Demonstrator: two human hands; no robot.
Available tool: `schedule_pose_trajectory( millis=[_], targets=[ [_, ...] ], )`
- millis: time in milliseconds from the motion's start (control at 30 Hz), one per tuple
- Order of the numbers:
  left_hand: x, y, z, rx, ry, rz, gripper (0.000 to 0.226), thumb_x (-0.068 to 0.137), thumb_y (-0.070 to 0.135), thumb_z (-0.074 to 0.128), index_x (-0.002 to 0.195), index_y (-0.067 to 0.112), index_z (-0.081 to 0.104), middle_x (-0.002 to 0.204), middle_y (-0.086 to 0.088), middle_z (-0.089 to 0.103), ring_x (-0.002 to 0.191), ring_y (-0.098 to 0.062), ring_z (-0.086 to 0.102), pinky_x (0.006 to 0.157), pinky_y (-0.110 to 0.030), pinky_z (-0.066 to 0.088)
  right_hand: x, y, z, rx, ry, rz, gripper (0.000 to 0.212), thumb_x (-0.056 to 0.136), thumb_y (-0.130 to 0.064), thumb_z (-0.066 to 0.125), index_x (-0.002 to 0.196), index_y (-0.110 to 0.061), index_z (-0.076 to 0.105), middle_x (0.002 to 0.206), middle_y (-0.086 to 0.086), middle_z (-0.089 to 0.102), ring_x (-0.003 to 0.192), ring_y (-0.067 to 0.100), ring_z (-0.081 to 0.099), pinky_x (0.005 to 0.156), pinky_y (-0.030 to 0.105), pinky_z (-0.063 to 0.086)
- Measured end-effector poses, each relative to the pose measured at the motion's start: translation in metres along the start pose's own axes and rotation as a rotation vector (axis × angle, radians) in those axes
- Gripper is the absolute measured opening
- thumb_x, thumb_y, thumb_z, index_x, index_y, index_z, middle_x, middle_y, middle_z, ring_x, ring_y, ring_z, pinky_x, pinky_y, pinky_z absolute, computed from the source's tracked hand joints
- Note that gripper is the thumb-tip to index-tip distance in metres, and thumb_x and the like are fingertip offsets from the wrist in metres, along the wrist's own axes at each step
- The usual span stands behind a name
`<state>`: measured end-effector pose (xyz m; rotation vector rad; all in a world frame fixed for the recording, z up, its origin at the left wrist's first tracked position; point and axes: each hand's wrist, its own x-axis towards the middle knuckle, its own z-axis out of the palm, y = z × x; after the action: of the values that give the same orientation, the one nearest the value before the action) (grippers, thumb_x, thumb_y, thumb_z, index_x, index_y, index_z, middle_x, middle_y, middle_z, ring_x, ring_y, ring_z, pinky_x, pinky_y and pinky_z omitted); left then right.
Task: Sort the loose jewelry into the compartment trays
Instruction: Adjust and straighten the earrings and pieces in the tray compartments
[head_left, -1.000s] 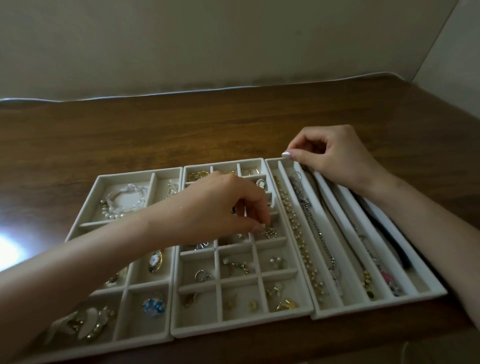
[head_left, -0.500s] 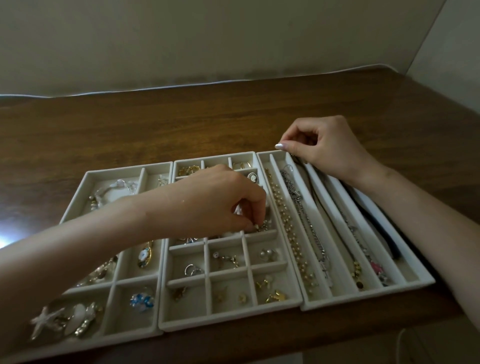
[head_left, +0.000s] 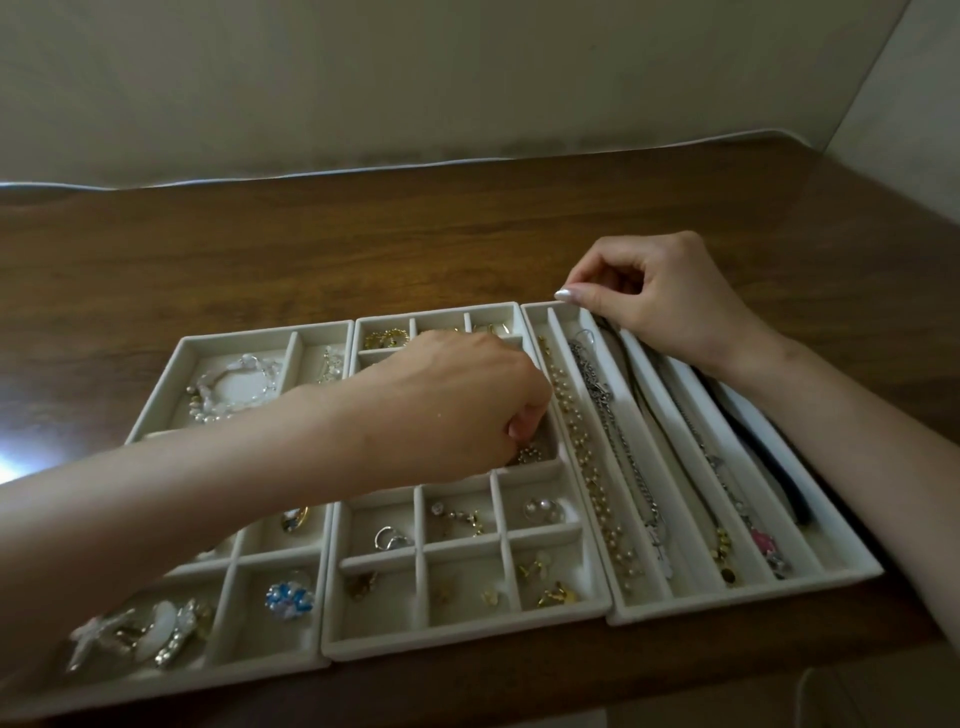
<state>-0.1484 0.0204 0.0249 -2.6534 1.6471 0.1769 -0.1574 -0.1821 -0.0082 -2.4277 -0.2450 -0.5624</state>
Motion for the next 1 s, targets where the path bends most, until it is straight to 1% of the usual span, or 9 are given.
schedule_pose_trajectory(
  millis=[300, 467, 533, 633, 700, 767, 867, 933, 1000],
  targets=[
    [0.000, -0.005, 0.004, 0.011, 0.111, 0.033, 0.005, 0.087, 0.029, 0.054, 0.090, 0.032, 0.055, 0.095, 0.014, 0.056, 0.093, -0.006, 0.054, 0.078, -0.029, 0.048, -0.001, -0.003, 0.000, 0.002, -0.002, -0.019, 0.007, 0.085, -0.018, 0.068, 0.086, -0.011, 0.071, 0.076, -0.005, 0.067, 0.070, 0.008, 0.061, 0.062, 0.014, 0.048],
    [-0.008, -0.019, -0.007, -0.103, 0.127, -0.006, 0.018, 0.080, 0.037, 0.043, 0.089, 0.036, 0.059, 0.089, 0.018, 0.051, 0.077, 0.003, 0.048, 0.065, -0.015, 0.041, -0.002, -0.006, 0.000, -0.003, -0.028, -0.029, 0.008, 0.086, -0.019, 0.067, 0.087, -0.012, 0.071, 0.077, -0.006, 0.066, 0.070, 0.007, 0.060, 0.063, 0.014, 0.049],
    [-0.012, -0.025, -0.011, -0.147, 0.083, -0.016, 0.017, 0.083, 0.033, 0.048, 0.092, 0.038, 0.062, 0.090, 0.019, 0.049, 0.077, 0.007, 0.045, 0.068, -0.019, 0.042, -0.002, -0.007, 0.000, -0.007, -0.038, -0.036, 0.008, 0.086, -0.019, 0.066, 0.087, -0.012, 0.070, 0.077, -0.005, 0.066, 0.070, 0.007, 0.060, 0.063, 0.015, 0.049],
    [-0.016, -0.033, -0.012, -0.176, 0.081, -0.007, 0.014, 0.085, 0.028, 0.056, 0.093, 0.037, 0.063, 0.093, 0.018, 0.049, 0.081, 0.005, 0.047, 0.073, -0.022, 0.043, -0.003, -0.009, 0.000, -0.014, -0.051, -0.045, 0.008, 0.086, -0.018, 0.066, 0.087, -0.012, 0.070, 0.077, -0.002, 0.067, 0.070, 0.009, 0.061, 0.063, 0.020, 0.051],
    [-0.019, -0.039, -0.011, -0.211, 0.106, -0.003, 0.013, 0.081, 0.035, 0.054, 0.090, 0.037, 0.063, 0.091, 0.018, 0.050, 0.081, 0.003, 0.049, 0.067, -0.013, 0.041, -0.004, -0.010, 0.001, -0.017, -0.058, -0.053, 0.007, 0.086, -0.019, 0.067, 0.086, -0.012, 0.070, 0.075, -0.002, 0.066, 0.069, 0.010, 0.060, 0.062, 0.019, 0.050],
    [-0.022, -0.043, -0.009, -0.240, 0.117, 0.010, 0.014, 0.076, 0.042, 0.054, 0.086, 0.037, 0.062, 0.086, 0.018, 0.052, 0.080, 0.002, 0.050, 0.065, -0.010, 0.040, -0.005, -0.013, 0.002, -0.019, -0.069, -0.067, 0.006, 0.086, -0.020, 0.067, 0.085, -0.014, 0.069, 0.073, -0.002, 0.065, 0.068, 0.011, 0.059, 0.061, 0.018, 0.049],
    [-0.026, -0.044, -0.004, -0.275, 0.112, 0.024, 0.008, 0.072, 0.039, 0.063, 0.079, 0.034, 0.063, 0.078, 0.017, 0.053, 0.075, -0.001, 0.050, 0.061, -0.012, 0.039, -0.007, -0.019, 0.004, -0.003, -0.088, -0.085, 0.005, 0.085, -0.019, 0.067, 0.085, -0.014, 0.069, 0.072, -0.005, 0.064, 0.068, 0.011, 0.059, 0.060, 0.015, 0.047],
    [-0.029, -0.043, 0.002, -0.274, 0.120, 0.030, 0.008, 0.073, 0.037, 0.068, 0.079, 0.034, 0.065, 0.075, 0.019, 0.052, 0.073, 0.003, 0.050, 0.060, -0.011, 0.038, -0.008, -0.021, 0.005, 0.011, -0.099, -0.086, 0.005, 0.085, -0.018, 0.067, 0.085, -0.014, 0.069, 0.073, -0.006, 0.064, 0.069, 0.011, 0.060, 0.060, 0.014, 0.047],
    [-0.030, -0.041, 0.009, -0.225, 0.150, 0.047, 0.011, 0.072, 0.042, 0.067, 0.080, 0.035, 0.065, 0.075, 0.022, 0.049, 0.072, 0.006, 0.050, 0.059, -0.011, 0.039, -0.007, -0.020, 0.004, 0.024, -0.099, -0.059, 0.005, 0.085, -0.019, 0.067, 0.085, -0.014, 0.069, 0.073, -0.005, 0.065, 0.068, 0.012, 0.060, 0.060, 0.015, 0.048]
  ],
)
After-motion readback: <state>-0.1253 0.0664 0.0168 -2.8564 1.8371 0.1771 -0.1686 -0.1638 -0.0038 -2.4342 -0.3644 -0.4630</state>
